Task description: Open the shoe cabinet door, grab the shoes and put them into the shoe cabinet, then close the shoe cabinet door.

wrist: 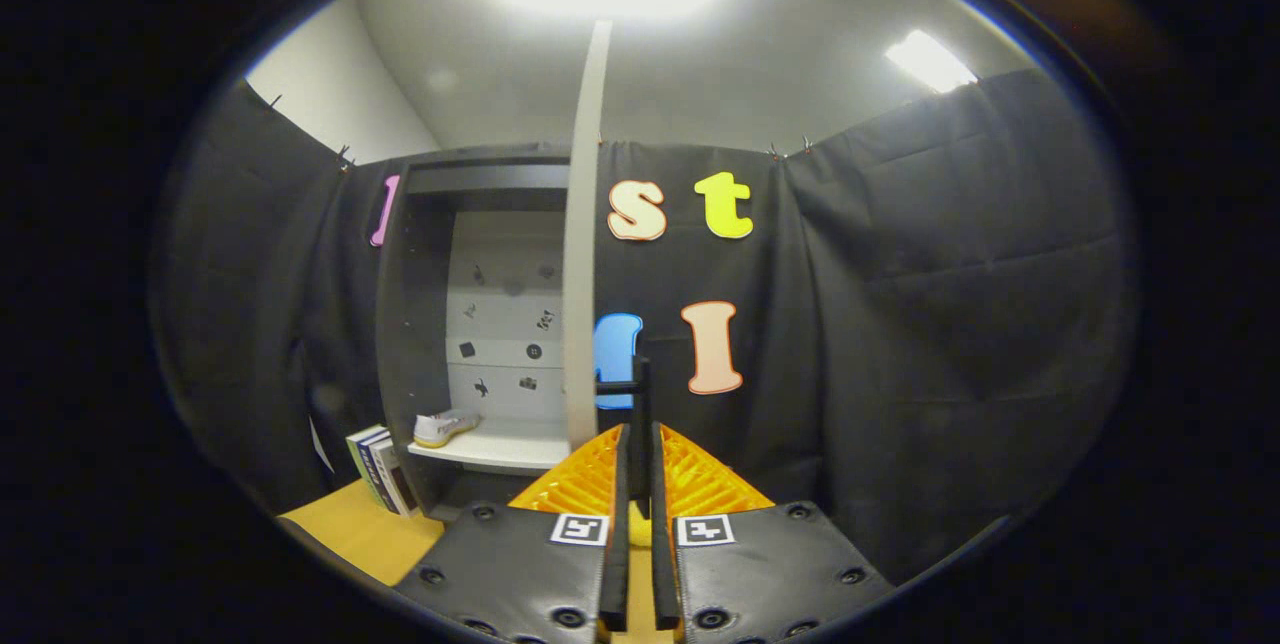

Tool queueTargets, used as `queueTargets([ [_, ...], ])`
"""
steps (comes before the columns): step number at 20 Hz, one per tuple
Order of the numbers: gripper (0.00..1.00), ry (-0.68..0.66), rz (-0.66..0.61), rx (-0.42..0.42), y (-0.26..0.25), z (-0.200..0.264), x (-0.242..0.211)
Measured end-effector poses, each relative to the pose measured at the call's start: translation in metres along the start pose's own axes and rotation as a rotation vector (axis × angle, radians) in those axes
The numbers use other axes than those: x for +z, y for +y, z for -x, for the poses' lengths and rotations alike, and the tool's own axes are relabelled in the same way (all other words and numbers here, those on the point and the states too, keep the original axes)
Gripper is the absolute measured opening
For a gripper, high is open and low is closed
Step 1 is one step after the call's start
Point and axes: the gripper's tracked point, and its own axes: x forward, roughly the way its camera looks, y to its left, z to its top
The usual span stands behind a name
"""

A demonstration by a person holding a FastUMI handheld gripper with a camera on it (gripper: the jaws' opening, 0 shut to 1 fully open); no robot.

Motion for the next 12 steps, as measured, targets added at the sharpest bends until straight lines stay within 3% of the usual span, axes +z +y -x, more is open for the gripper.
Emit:
queueTargets([
  [4,0.61,-0.003,0.013,0.173,0.045,0.0,-0.003],
  [7,0.99,0.034,0.049,0.236,0.063,-0.002,-0.018],
  [12,0.99,0.129,0.039,0.324,0.101,-0.004,-0.056],
])
